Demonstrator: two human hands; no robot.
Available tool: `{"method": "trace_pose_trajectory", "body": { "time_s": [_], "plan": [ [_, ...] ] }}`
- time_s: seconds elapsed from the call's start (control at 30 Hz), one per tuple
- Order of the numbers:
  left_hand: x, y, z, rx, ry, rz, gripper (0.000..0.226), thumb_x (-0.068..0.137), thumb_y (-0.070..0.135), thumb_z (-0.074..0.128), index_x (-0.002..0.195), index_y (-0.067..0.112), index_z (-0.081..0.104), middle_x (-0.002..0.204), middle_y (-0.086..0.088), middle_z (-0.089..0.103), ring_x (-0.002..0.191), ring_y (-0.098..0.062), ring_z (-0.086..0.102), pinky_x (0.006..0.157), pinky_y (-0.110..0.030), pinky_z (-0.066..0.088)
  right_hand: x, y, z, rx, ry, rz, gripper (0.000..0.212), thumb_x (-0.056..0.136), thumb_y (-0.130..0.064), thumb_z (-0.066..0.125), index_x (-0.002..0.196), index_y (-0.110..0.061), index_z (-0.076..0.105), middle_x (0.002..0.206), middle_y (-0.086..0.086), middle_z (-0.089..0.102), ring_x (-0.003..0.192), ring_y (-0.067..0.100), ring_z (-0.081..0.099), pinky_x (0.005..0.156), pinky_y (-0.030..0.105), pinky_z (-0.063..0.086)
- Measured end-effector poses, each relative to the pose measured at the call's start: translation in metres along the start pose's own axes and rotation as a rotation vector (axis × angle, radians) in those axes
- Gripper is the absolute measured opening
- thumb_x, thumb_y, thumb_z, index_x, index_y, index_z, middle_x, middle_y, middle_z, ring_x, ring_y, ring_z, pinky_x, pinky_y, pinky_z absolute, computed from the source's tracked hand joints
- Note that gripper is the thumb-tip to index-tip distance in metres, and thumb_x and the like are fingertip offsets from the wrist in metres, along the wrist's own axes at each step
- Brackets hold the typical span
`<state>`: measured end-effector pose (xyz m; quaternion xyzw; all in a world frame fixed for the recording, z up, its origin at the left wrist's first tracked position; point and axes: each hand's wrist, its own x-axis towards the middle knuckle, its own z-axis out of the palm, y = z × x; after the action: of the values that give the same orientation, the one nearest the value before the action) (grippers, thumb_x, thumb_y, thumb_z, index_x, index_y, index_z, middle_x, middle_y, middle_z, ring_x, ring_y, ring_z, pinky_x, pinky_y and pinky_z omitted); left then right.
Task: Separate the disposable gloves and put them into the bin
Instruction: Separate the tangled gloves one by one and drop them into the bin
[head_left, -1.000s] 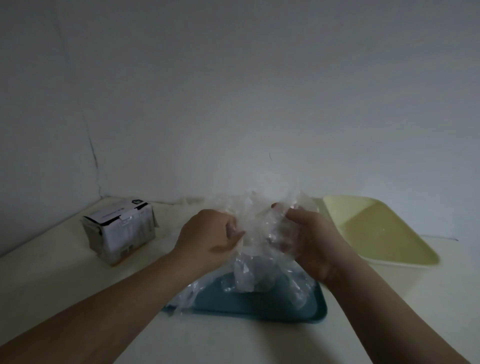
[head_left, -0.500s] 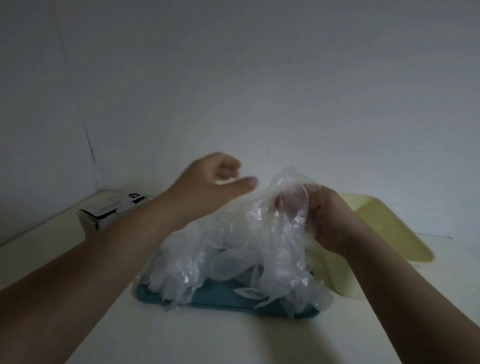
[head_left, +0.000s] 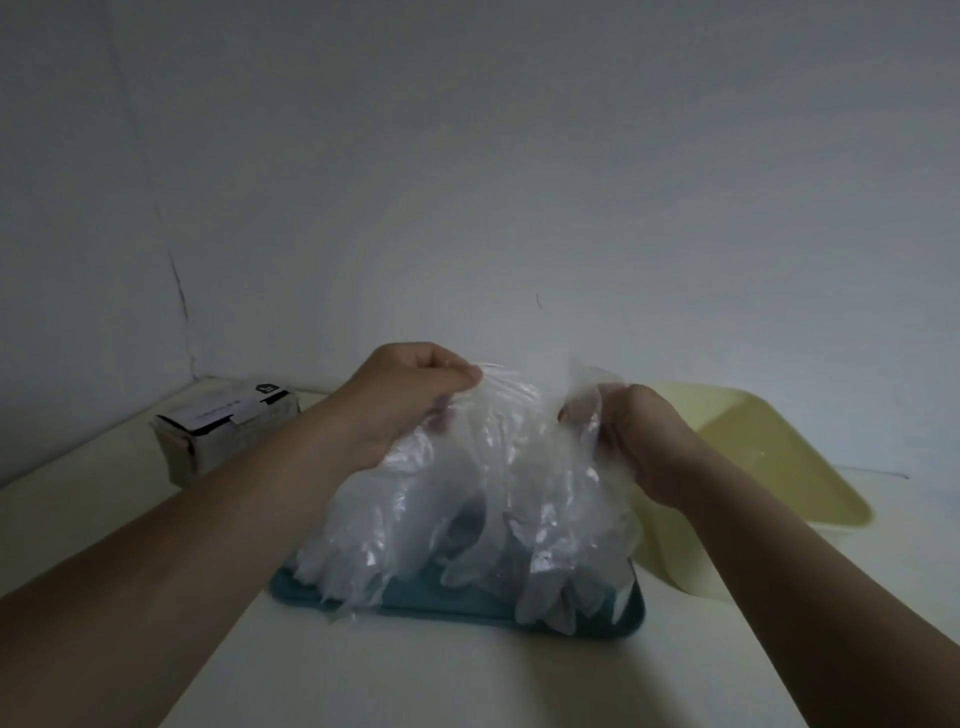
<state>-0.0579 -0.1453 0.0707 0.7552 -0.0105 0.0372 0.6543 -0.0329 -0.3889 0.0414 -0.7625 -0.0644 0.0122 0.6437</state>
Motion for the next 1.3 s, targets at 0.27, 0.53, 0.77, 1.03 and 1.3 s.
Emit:
{"method": "trace_pose_trajectory", "body": {
  "time_s": [0.27, 0.53, 0.77, 1.03, 1.3],
  "plan": [
    [-0.008, 0.018, -0.042, -0.222, -0.06, 0.093, 0.018, 0.094, -0.003, 0.065, 0.092, 0.012, 0.056, 0.095, -0.02, 0.079, 0.078, -0.031, 0.076, 0.062, -0.03, 0.057, 0.033, -0.011, 0.016, -0.406, 0.148, -0.054, 0.026, 0.083, -0.023, 0.069, 0.072, 0.001, 0.062, 0.065, 0.011, 0.054, 0.06, 0.022, 0.05, 0.059, 0.035, 0.041],
    [-0.023, 0.038, -0.027, -0.219, -0.467, 0.2, 0.041, 0.08, -0.004, 0.074, 0.118, 0.011, 0.069, 0.089, -0.007, 0.071, 0.074, -0.018, 0.072, 0.056, -0.023, 0.054, 0.011, -0.041, 0.014, -0.26, 0.099, -0.288, 0.014, 0.086, -0.006, 0.073, 0.078, 0.005, 0.068, 0.07, 0.02, 0.065, 0.06, 0.018, 0.055, 0.055, 0.029, 0.045],
    [-0.003, 0.028, 0.026, 0.066, -0.211, 0.13, 0.017, 0.083, 0.002, 0.085, 0.097, 0.004, 0.075, 0.085, -0.013, 0.077, 0.07, -0.018, 0.072, 0.064, -0.032, 0.056, -0.013, -0.049, -0.004, 0.125, -0.207, -0.252, 0.02, 0.101, 0.002, 0.054, 0.101, -0.004, 0.073, 0.096, 0.017, 0.076, 0.082, 0.033, 0.075, 0.07, 0.043, 0.058],
    [0.006, 0.027, 0.047, 0.105, -0.127, 0.076, 0.016, 0.08, 0.004, 0.088, 0.089, 0.008, 0.076, 0.067, -0.003, 0.071, 0.052, -0.012, 0.062, 0.046, -0.02, 0.045, -0.023, -0.058, -0.026, 0.064, -0.393, -0.056, 0.068, 0.091, -0.063, 0.061, 0.131, -0.007, 0.061, 0.122, 0.014, 0.074, 0.113, 0.034, 0.072, 0.084, 0.05, 0.06],
    [0.017, 0.028, 0.067, 0.033, -0.219, 0.006, 0.02, 0.085, 0.017, 0.086, 0.097, 0.009, 0.072, 0.08, -0.009, 0.076, 0.058, -0.017, 0.067, 0.05, -0.025, 0.052, -0.016, -0.054, -0.061, 0.06, -0.068, -0.084, 0.025, 0.101, -0.02, 0.066, 0.113, 0.001, 0.067, 0.102, 0.02, 0.077, 0.076, 0.029, 0.075, 0.053, 0.031, 0.056]
  ]
}}
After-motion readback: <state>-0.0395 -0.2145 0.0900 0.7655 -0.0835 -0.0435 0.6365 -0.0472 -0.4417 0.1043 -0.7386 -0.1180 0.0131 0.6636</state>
